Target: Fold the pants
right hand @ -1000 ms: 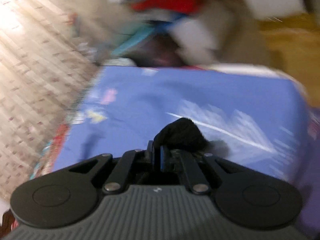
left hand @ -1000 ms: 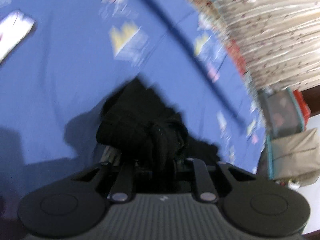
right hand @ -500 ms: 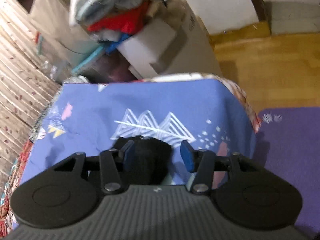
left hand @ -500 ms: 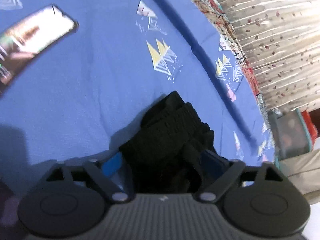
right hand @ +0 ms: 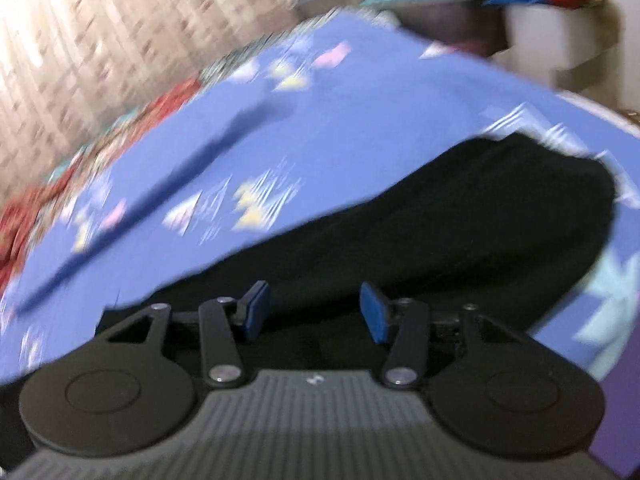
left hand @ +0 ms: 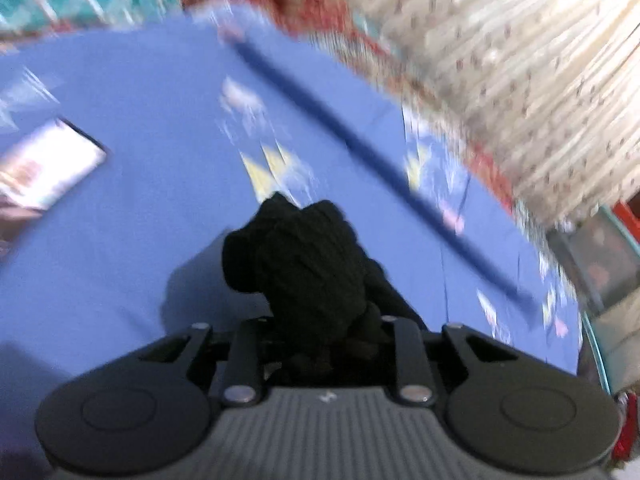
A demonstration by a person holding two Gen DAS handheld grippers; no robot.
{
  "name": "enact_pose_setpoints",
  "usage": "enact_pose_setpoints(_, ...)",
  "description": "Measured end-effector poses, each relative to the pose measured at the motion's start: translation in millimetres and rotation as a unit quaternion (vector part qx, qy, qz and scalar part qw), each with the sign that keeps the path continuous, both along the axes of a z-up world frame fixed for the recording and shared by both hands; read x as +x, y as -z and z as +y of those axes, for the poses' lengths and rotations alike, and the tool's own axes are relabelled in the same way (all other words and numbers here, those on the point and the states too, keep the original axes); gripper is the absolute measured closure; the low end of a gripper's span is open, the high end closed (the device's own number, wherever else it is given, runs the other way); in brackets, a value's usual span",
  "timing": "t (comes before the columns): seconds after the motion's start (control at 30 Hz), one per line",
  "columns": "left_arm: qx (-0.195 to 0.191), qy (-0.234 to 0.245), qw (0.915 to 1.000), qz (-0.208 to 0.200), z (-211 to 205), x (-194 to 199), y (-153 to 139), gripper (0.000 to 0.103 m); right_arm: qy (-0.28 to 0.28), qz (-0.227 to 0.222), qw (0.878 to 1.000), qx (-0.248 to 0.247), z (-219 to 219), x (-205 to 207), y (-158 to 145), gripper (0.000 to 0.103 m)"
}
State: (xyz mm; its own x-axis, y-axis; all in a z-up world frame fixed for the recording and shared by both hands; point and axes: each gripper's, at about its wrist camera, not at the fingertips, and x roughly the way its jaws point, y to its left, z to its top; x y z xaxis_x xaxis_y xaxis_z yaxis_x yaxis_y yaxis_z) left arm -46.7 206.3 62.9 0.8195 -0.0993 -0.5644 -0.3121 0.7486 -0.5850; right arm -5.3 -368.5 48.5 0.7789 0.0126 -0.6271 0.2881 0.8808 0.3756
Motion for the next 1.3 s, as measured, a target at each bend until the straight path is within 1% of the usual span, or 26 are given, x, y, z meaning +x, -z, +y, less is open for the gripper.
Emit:
enact_pose_setpoints(0.03,0.015,-0.013,0.9998,-0.001,3,-12,-1,0.080,-0.010,0.014,1.000,0.006,3,3,8,0.050)
enact_pose_setpoints(0.07,0.034,-0.023,0.9991,0.012,5,-20,3,0.079,-0.018,0.032,0.999,0.014,4,6,18,0.050)
enact_pose_setpoints(0.1,0.057,-0.029,0.9972,0.040,4,-23,11,0.079,-0.023,0.050,0.998,0.023,5,9,30,0.050)
enact_pose_setpoints(0.13,0.065,-0.027,0.9951,0.069,3,-19,22,0.076,-0.023,0.042,0.999,0.016,6,7,35,0.050)
enact_pose_setpoints(0.17,0.057,-0.025,0.9919,0.111,4,-14,38,0.073,-0.026,0.033,0.999,0.005,10,6,36,0.048)
enact_pose_setpoints(0.2,0.039,-0.029,0.9897,0.134,7,-13,52,0.071,-0.035,0.034,0.999,-0.009,14,8,35,0.047)
enact_pose_setpoints(0.27,0.027,-0.043,0.9914,0.120,7,-18,53,0.065,-0.049,0.038,0.998,-0.029,19,10,31,0.044)
enact_pose_setpoints(0.3,0.032,-0.041,0.9912,0.122,5,-17,48,0.062,-0.052,0.037,0.998,-0.027,19,9,28,0.044)
enact_pose_setpoints(0.33,0.041,-0.040,0.9904,0.126,3,-16,43,0.053,-0.051,0.034,0.998,-0.017,16,7,26,0.044)
enact_pose_setpoints(0.37,0.056,-0.040,0.9892,0.129,2,-17,35,0.048,-0.049,0.027,0.998,-0.004,13,4,22,0.045)
enact_pose_setpoints(0.4,0.067,-0.042,0.9887,0.127,3,-19,27,0.046,-0.052,0.018,0.998,0.000,11,3,18,0.045)
enact_pose_setpoints(0.47,0.062,-0.033,0.9913,0.111,8,-31,16,0.038,-0.081,-0.001,0.997,-0.005,15,5,5,0.044)
enact_pose_setpoints(0.53,0.053,-0.034,0.9932,0.098,12,-47,7,0.032,-0.123,-0.018,0.992,0.031,21,1,-8,0.044)
enact_pose_setpoints(0.57,0.051,-0.036,0.9936,0.094,13,-55,4,0.030,-0.155,-0.027,0.986,0.063,30,7,-14,0.044)
enact_pose_setpoints(0.63,0.057,-0.050,0.9928,0.092,10,-57,1,0.029,-0.213,-0.033,0.971,0.103,55,20,-23,0.044)
enact_pose_setpoints(0.7,0.074,-0.072,0.9906,0.090,12,-66,-3,0.029,-0.267,-0.023,0.956,0.123,89,36,-25,0.044)
enact_pose_setpoints(0.77,0.073,-0.081,0.9905,0.084,17,-71,-6,0.029,-0.304,0.004,0.942,0.140,126,64,-17,0.044)
enact_pose_setpoints(0.83,0.066,-0.088,0.9909,0.078,24,-72,-12,0.029,-0.314,0.040,0.936,0.155,153,94,1,0.044)
enact_pose_setpoints(0.93,0.060,-0.074,0.9941,0.051,23,-73,-21,0.029,-0.301,0.084,0.935,0.166,186,131,29,0.045)
enact_pose_setpoints(0.97,0.057,-0.060,0.9956,0.044,20,-71,-23,0.029,-0.299,0.102,0.933,0.170,195,142,39,0.052)
enact_pose_setpoints(1.0,0.054,-0.044,0.9968,0.037,16,-68,-24,0.029,-0.295,0.120,0.932,0.171,199,152,44,0.062)
enact_pose_setpoints(1.03,0.053,-0.029,0.9977,0.032,11,-65,-23,0.029,-0.294,0.132,0.931,0.169,205,157,48,0.088)
enact_pose_setpoints(1.07,0.051,-0.008,0.9983,0.028,6,-59,-22,0.029,-0.297,0.137,0.929,0.171,211,162,49,0.091)
enact_pose_setpoints(1.13,0.050,0.025,0.9982,0.024,-4,-47,-18,0.029,-0.303,0.121,0.932,0.157,219,167,37,0.093)
enact_pose_setpoints(1.23,0.046,0.062,0.9969,0.018,-15,-25,-9,0.029,-0.308,0.067,0.938,0.144,223,189,11,0.093)
enact_pose_setpoints(1.3,0.052,0.075,0.9957,0.019,-23,-7,-4,0.029,-0.307,0.048,0.942,0.130,227,217,5,0.093)
